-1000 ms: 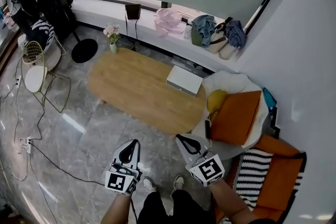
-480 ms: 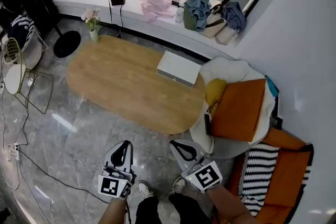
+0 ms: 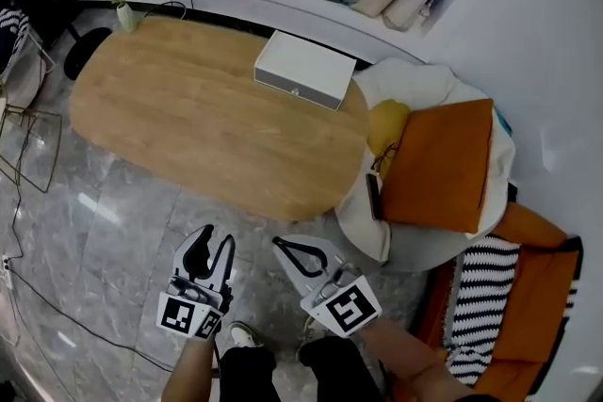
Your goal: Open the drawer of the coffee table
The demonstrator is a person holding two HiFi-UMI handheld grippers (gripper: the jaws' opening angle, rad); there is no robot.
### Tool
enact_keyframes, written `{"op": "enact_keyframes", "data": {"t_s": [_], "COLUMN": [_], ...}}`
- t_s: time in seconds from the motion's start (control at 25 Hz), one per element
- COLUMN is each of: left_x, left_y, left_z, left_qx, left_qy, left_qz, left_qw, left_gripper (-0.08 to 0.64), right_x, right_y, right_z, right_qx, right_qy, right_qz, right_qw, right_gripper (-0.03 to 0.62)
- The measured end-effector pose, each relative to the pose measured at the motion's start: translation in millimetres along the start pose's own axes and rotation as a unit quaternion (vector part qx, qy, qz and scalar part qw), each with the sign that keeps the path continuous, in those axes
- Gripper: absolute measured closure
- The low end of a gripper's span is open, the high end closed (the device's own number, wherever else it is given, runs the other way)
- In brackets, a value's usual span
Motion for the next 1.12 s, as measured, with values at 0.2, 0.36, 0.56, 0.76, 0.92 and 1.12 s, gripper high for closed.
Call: {"op": "enact_keyframes", "data": {"t_s": [0.2, 0.36, 0.56, 0.76, 0.92, 1.12], "left_x": [18, 24, 34, 45, 66, 78], "left_y": [-59, -105, -158, -211, -253, -264], "left_z": [-9, -38, -82, -114, -135, -144], "left_qx": [-0.011, -0.023, -0.031, -0.036, -0.029, -0.153], "left_qy": [-0.018, -0.027, -0.033, -0.064, -0.118, -0.170], "left_qz": [-0.015, -0.009, 0.008, 0.015, 0.015, 0.059], "left_qw": [0.9997, 0.9993, 0.9989, 0.9972, 0.9925, 0.9717], "left_gripper": [0.420, 0.420, 0.420, 0.404, 0.359, 0.328], "right_x": [2, 25, 68, 103, 129, 143], "right_y": [-47, -96, -142, -186, -219, -237], "right_z": [-3, -19, -39, -35, -36, -33], "right_qx": [0.002, -0.010, -0.031, -0.043, -0.070, -0.096], "right_qy": [0.031, 0.054, 0.078, 0.095, 0.106, 0.094], "right_qz": [-0.026, -0.049, -0.018, -0.016, -0.015, -0.021], "right_qw": [0.999, 0.997, 0.996, 0.994, 0.992, 0.991], "right_gripper": [0.592, 0.592, 0.592, 0.592, 0.592, 0.592]}}
Point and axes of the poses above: the fingertips, and each gripper's own axes: x forward along the fingers, z to its right, y out of its top, the point moved 5 cm from there along -x, backward along the fingers, and after that the axes turned 2 degrees about z, right-handed, at the moved point
